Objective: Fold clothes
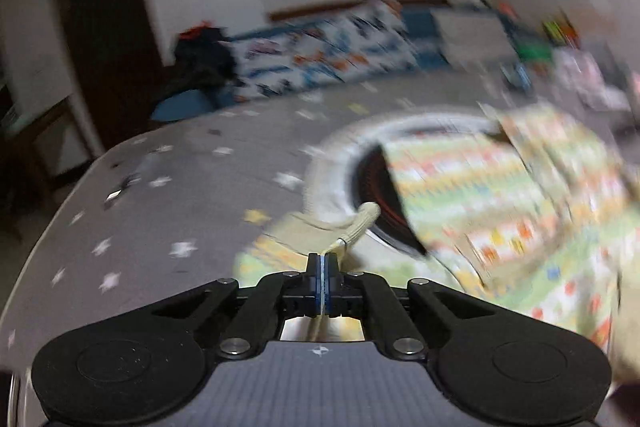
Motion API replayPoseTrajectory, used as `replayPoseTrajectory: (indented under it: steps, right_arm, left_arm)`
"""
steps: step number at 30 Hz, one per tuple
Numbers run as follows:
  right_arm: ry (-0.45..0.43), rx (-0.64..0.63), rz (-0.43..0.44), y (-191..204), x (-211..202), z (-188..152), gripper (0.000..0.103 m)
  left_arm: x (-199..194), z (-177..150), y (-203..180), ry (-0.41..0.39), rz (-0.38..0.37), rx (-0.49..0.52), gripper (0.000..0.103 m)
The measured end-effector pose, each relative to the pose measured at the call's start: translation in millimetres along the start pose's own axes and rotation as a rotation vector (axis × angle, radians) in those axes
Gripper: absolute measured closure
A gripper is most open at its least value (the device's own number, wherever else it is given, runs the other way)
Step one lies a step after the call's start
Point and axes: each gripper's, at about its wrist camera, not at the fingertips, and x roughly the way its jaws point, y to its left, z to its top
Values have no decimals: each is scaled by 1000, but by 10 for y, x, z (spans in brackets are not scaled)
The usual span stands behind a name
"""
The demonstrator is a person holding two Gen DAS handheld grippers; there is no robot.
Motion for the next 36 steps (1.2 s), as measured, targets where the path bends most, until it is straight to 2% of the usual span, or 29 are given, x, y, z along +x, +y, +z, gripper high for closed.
replayPoseTrajectory:
  steps: [4,12,16,20,24,28,31,36]
  right_arm:
    - [6,-27,36,99,-244,-223,70]
    - [63,-84,94,360,-541,-711,68]
    - [73,-113,123,509,-623,-849,63]
    - [58,-150,151,686,-669,-948,62]
    - [46,-149,169,772,-711,-991,60]
    - [22,-88,163,649,-839,-988,60]
    - [-16,-10,112,413,-968,-956,60]
    - [-39,95,-59,-152,-965,-854,60]
  left_arm:
    - [-317,-40,525,-69,72,-241,102]
    - [-345,-427,985,-17,143,-461,102]
    - [-300,-432,1081,-44,198,-479,102]
    - [-343,-416,1150,-76,281,-442,102]
    - [-285,-485,1191,-13,302,-426,102]
    - [-295,-595,1226,18,294,-441,102]
    - [-293,-642,1240,41,290,-445,98]
    - [-343,-644,1233,65,295,-439,95]
